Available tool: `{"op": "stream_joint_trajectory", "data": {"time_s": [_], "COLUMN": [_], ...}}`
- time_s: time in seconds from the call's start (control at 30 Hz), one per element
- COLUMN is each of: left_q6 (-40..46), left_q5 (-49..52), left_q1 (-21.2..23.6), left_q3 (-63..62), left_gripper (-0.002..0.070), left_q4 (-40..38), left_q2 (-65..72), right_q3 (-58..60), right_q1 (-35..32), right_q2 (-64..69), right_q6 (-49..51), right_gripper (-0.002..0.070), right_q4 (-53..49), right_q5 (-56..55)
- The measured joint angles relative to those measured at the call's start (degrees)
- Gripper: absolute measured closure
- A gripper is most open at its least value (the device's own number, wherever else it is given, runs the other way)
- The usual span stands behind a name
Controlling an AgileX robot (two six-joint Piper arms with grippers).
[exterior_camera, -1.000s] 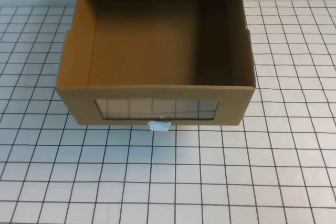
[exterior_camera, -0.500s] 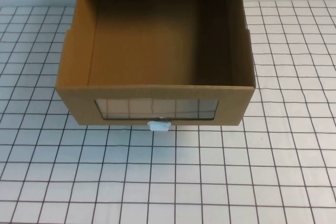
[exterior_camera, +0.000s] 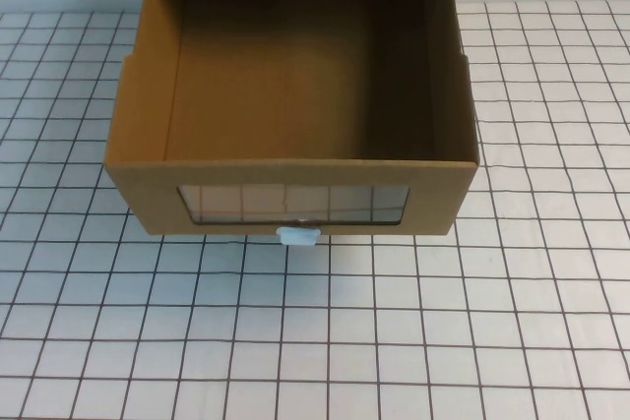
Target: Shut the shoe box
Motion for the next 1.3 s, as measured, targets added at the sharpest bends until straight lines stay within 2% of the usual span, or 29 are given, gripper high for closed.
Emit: {"op": "stream_joint_trajectory", "data": {"time_s": [0.2, 0.27, 0.37, 0.5, 0.63, 0.73, 0.8, 0.9, 1.03, 1.13, 1.3], "left_q6": [-4.6, -5.9, -5.8, -5.5, -3.1, 1.3, 7.1, 18.0, 28.2, 29.4, 26.7], "left_q5": [30.0, 36.3, 38.2, 31.9, 31.3, 36.5, 41.5, 49.8, 59.1, 64.9, 73.4], "left_q1": [0.0, 0.0, 0.0, 0.0, 0.0, 0.0, 0.0, 0.0, 0.0, 0.0, 0.0], "left_q3": [-16.8, -21.4, -24.8, -25.9, -27.5, -31.3, -35.2, -42.2, -53.5, -62.3, -76.0], "left_gripper": [0.068, 0.068, 0.068, 0.068, 0.068, 0.068, 0.068, 0.068, 0.068, 0.068, 0.068], "left_q4": [0.1, 0.5, 1.9, -1.0, -4.1, -7.4, -12.3, -22.3, -32.5, -35.6, -36.2], "left_q2": [15.8, 21.3, 27.7, 34.5, 41.3, 47.2, 51.7, 58.2, 67.4, 74.4, 86.1], "right_q3": [-11.3, -12.2, -11.5, -8.2, -6.0, -5.6, -5.6, -5.6, -5.5, -5.4, -5.4], "right_q1": [0.0, 0.0, 0.0, 0.0, 0.0, 1.0, 2.5, 5.4, 11.6, 19.1, 34.1], "right_q2": [12.1, 15.2, 18.1, 20.6, 23.4, 25.8, 27.7, 32.1, 38.9, 42.6, 46.6], "right_q6": [0.0, -0.3, -1.1, -3.1, -19.5, -38.2, -48.9, -59.5, -64.6, -65.2, -64.3], "right_gripper": [0.069, 0.069, 0.069, 0.069, 0.069, 0.069, 0.0689, 0.0689, 0.0689, 0.0689, 0.0689], "right_q4": [0.7, 0.7, 1.1, 6.8, 23.0, 36.5, 44.2, 52.4, 55.0, 54.3, 48.0], "right_q5": [26.1, 31.8, 37.6, 40.0, 41.3, 42.9, 44.8, 49.0, 53.0, 51.8, 43.1]}}
